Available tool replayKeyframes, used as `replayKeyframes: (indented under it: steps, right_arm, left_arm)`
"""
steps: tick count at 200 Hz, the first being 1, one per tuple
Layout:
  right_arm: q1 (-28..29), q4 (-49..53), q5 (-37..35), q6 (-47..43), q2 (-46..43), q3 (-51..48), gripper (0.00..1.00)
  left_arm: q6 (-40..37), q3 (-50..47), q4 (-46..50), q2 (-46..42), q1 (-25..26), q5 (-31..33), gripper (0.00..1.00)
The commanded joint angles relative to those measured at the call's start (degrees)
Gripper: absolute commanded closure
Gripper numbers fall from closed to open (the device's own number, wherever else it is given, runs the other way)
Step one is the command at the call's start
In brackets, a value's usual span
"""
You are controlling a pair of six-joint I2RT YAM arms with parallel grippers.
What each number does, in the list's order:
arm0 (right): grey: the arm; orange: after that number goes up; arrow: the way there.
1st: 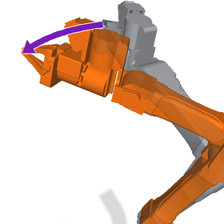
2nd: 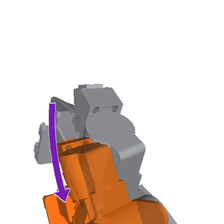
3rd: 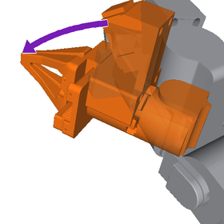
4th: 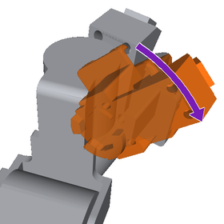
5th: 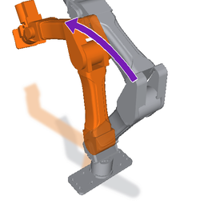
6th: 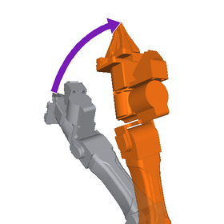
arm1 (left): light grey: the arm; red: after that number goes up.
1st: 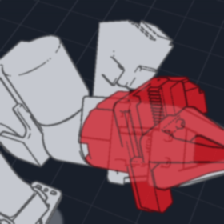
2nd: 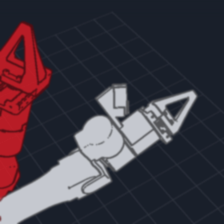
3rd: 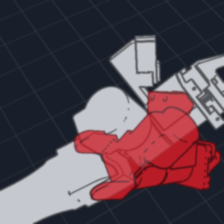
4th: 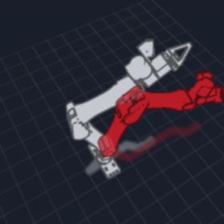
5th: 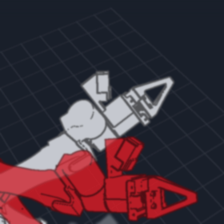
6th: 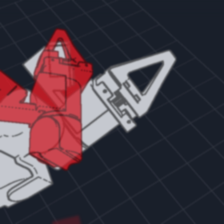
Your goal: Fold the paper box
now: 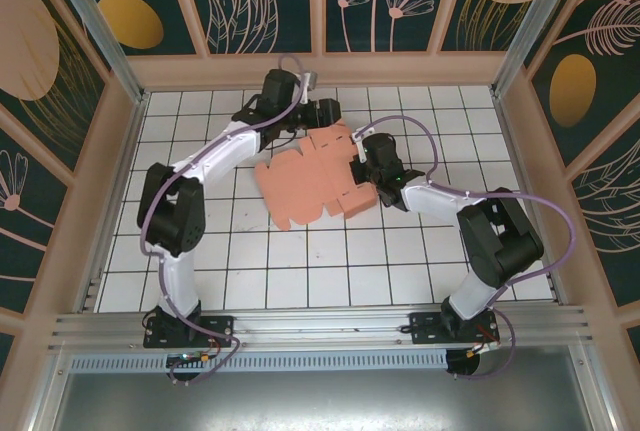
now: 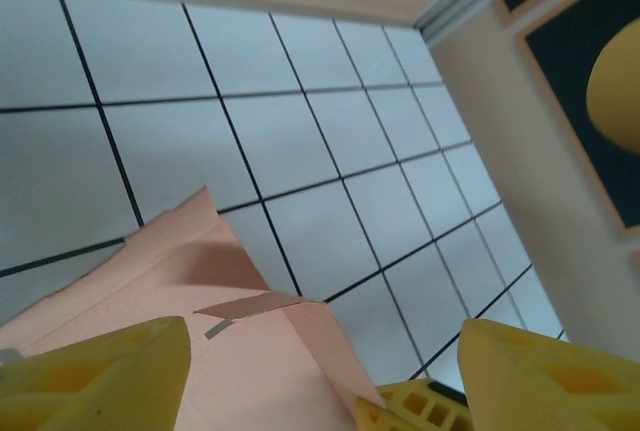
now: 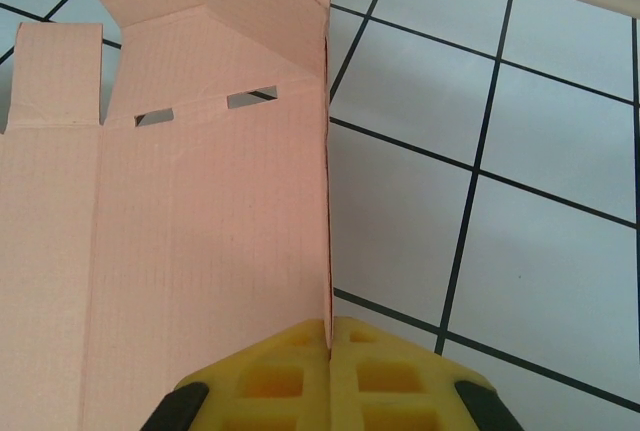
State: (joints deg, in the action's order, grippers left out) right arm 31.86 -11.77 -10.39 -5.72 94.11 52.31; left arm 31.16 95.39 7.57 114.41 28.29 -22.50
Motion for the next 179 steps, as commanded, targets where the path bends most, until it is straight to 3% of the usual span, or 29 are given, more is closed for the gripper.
replayKeyframes:
  steps: [1,38,127,137,160,179]
  right_arm:
    - [0.16,-1.86,0.03,-1.23,-2.08,-0.64,1.00]
    - [0.88,-1.82,1.15,-1.48,-1.83,-0.56,1.00]
    - [2.01,-1.64,1.05,-1.83,-1.58,-0.67,1.00]
    - [2.15,-1.35,0.72,-1.99,-1.49,-0.38,1.00]
    - [2.18,-1.01,-0.38,-1.85,-1.32,-0.26,1.00]
    - [2.27,-0.80,-0.81,-1.78,-1.12,-0.43,1.00]
  left_arm:
    - [-3.26,3.16,3.35,2.71,0.40,-3.91,0.34]
    - [-4.08,5.59,2.66,6.26,0.48,-6.45,0.39]
    - [-5.73,6.47,4.03,8.55,0.80,-7.02,0.35]
    - [-6.04,5.89,4.04,8.16,0.80,-5.67,0.32]
    - [-6.90,4.88,3.46,6.14,0.75,-0.97,0.16]
    - [-7.12,5.91,4.16,5.35,0.80,0.41,0.12]
